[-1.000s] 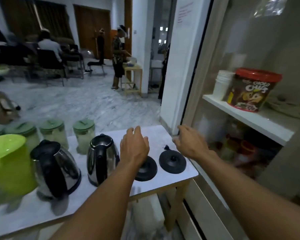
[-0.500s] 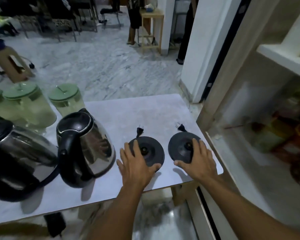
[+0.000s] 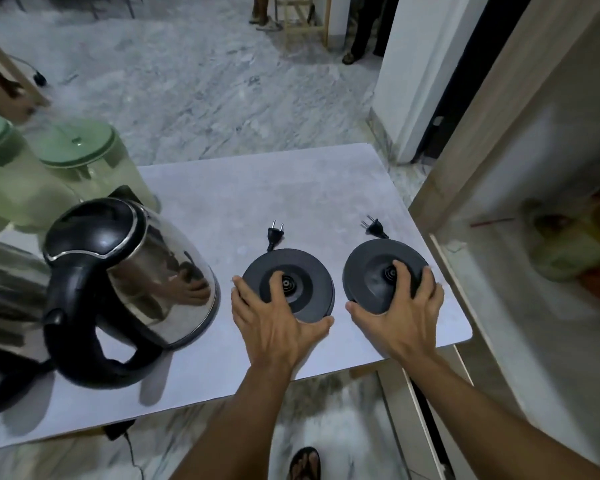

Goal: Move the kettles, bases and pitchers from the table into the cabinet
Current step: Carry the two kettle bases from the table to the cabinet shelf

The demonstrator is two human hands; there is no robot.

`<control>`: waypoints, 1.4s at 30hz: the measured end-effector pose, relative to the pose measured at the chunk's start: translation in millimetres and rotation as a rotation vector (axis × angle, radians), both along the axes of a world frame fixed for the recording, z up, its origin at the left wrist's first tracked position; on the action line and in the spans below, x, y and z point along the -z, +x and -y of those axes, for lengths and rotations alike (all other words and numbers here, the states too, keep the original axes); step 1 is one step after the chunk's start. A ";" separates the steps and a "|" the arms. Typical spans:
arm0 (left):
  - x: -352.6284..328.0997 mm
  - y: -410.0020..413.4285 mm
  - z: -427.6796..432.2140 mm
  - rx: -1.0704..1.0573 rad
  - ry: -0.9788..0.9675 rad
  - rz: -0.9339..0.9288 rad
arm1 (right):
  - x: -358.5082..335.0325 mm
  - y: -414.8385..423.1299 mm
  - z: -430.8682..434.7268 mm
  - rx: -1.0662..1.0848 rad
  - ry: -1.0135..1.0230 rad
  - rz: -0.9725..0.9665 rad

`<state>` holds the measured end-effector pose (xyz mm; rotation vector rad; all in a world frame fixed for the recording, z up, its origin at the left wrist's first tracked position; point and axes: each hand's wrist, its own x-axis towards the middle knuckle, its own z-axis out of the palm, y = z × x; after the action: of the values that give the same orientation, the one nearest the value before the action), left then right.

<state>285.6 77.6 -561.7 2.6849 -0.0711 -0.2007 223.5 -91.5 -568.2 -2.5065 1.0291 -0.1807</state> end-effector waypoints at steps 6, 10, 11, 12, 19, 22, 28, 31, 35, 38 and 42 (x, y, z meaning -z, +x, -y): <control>-4.2 -4.5 4.9 -0.027 0.043 0.054 | -1.2 0.2 -5.2 0.030 -0.035 0.072; -6.9 -14.6 0.7 0.000 0.091 0.061 | -3.7 -10.4 -9.3 0.037 -0.060 0.083; -7.8 -18.9 -1.4 0.007 0.094 0.064 | -4.9 -14.7 -10.9 0.036 -0.065 0.080; -8.8 -23.3 -3.5 0.011 0.089 0.067 | -6.6 -19.3 -12.7 0.034 -0.066 0.077; -17.2 -41.5 -14.1 0.040 0.108 0.055 | -20.2 -46.9 -21.1 -0.022 -0.101 0.031; -13.7 -41.3 -15.6 0.022 0.120 0.030 | -18.0 -51.4 -21.9 -0.037 -0.111 0.039; -3.0 -50.4 -28.1 0.065 0.134 -0.063 | -5.2 -56.9 -28.4 -0.043 0.009 0.040; -0.7 -51.8 -32.0 0.080 0.097 -0.064 | -1.4 -56.9 -29.7 -0.044 0.038 0.057; -2.2 -53.5 -31.3 0.049 0.012 -0.051 | 0.4 -55.8 -28.7 -0.037 0.036 0.080; -0.7 -59.1 -30.3 0.031 -0.024 -0.021 | -1.3 -57.6 -27.5 -0.032 0.053 0.081; 1.7 -67.0 -26.4 0.008 -0.034 0.059 | -5.1 -62.6 -25.3 -0.039 0.070 0.097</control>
<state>218.6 104.0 -563.5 2.6570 -0.1030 -0.1220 160.8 -66.2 -563.1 -2.4280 0.9314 -0.2481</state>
